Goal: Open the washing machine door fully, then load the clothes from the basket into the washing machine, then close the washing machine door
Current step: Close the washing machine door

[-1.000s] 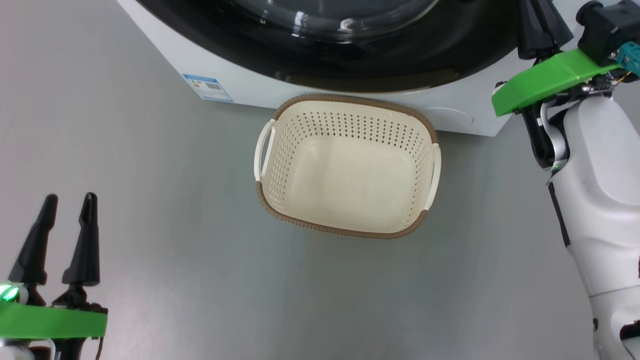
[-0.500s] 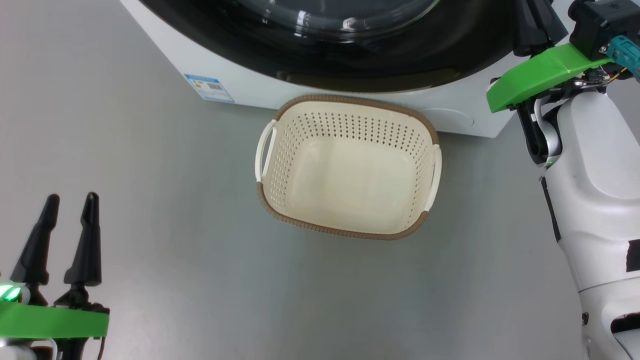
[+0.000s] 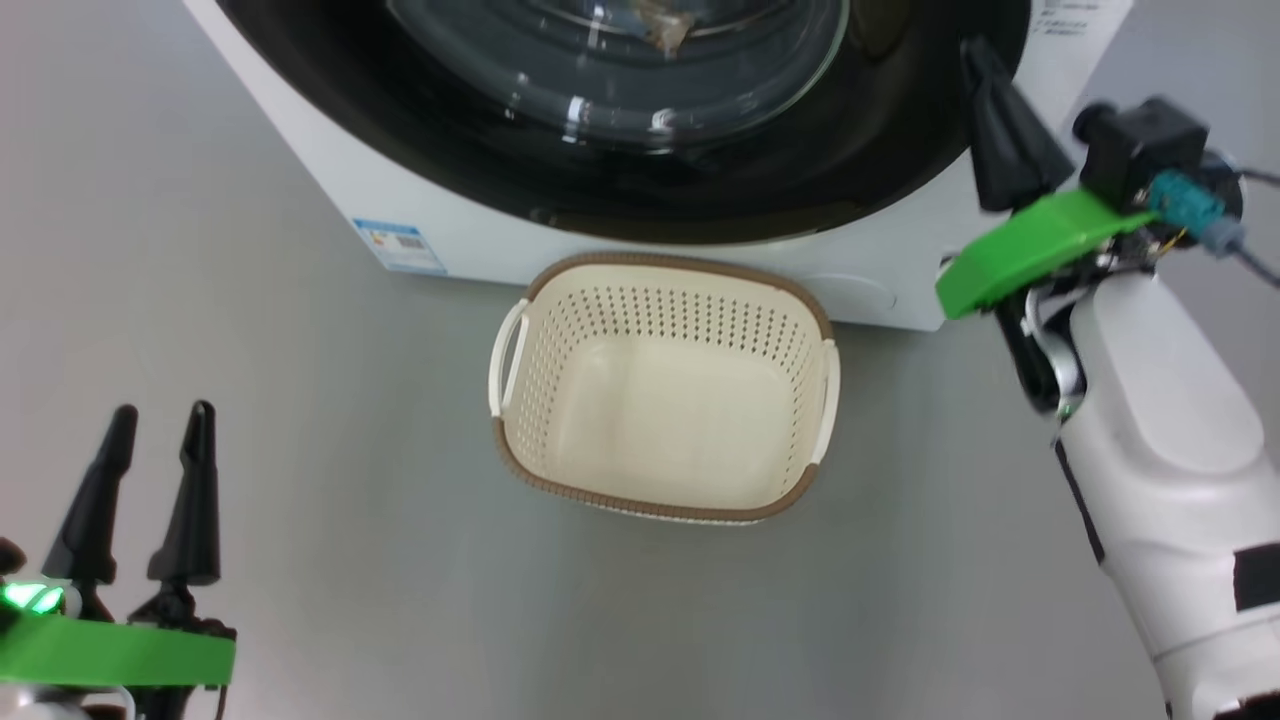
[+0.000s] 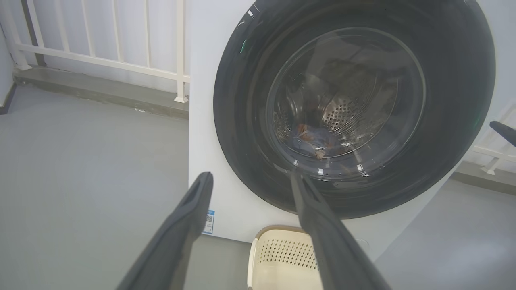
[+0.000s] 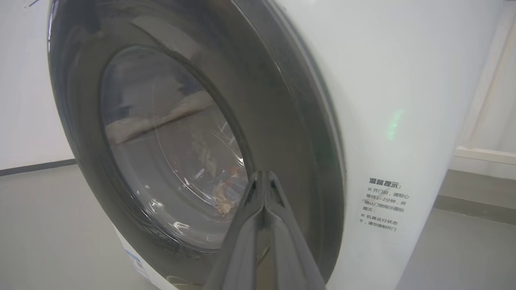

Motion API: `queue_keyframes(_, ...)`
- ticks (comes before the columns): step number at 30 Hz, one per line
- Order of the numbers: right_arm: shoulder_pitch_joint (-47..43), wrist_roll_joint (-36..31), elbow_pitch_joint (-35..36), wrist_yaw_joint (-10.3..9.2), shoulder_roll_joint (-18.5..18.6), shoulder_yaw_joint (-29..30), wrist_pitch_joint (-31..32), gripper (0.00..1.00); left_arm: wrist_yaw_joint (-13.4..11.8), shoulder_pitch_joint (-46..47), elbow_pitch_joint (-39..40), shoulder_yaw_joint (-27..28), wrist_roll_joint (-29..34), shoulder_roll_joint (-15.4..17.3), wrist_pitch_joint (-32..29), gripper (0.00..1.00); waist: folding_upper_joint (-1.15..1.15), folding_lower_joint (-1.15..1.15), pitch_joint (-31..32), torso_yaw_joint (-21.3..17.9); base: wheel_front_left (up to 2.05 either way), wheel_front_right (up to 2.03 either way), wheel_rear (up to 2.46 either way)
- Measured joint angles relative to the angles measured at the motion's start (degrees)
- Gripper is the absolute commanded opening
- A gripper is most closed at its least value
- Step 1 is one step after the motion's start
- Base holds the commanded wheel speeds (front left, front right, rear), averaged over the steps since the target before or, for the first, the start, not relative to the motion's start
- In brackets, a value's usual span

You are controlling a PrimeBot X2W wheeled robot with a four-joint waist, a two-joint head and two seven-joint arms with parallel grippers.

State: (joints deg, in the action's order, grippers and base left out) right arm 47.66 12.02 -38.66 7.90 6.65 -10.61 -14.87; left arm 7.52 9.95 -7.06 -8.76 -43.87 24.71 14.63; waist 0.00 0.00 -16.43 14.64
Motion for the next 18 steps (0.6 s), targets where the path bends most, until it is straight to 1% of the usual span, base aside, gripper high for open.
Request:
queue_keyframes(3, -2.5, 2.5, 1.2, 0.00, 0.9, -1.8, 0.0, 1.00, 0.0, -1.1, -0.3, 0.0, 0.6, -0.7, 0.0, 1.00, 0.00, 0.00, 1.6, -0.6, 0.00, 0.00, 0.00)
queue_keyframes(8, -7.1, 5.4, 4.7, 0.00, 1.2, -4.0, 0.0, 1.00, 0.0, -2.3, -0.5, 0.2, 1.7, -1.3, 0.0, 1.00, 0.00, 0.00, 4.4, -2.0, 0.00, 0.00, 0.00)
queue_keyframes(13, -11.9, 7.8, 9.4, 0.00, 2.4, -4.6, 0.0, 1.00, 0.0, -4.2, -0.5, 0.9, 3.5, -2.2, 0.0, 1.00, 0.00, 0.00, 7.1, -4.1, 0.00, 0.00, 0.00)
queue_keyframes(18, -17.5, 9.5, 13.7, 0.00, 2.5, -4.8, 0.0, 1.00, 0.0, -5.6, -0.6, 1.6, 4.7, -2.7, 0.0, 1.00, 0.00, 0.00, 9.3, -7.0, 0.00, 0.00, 0.00)
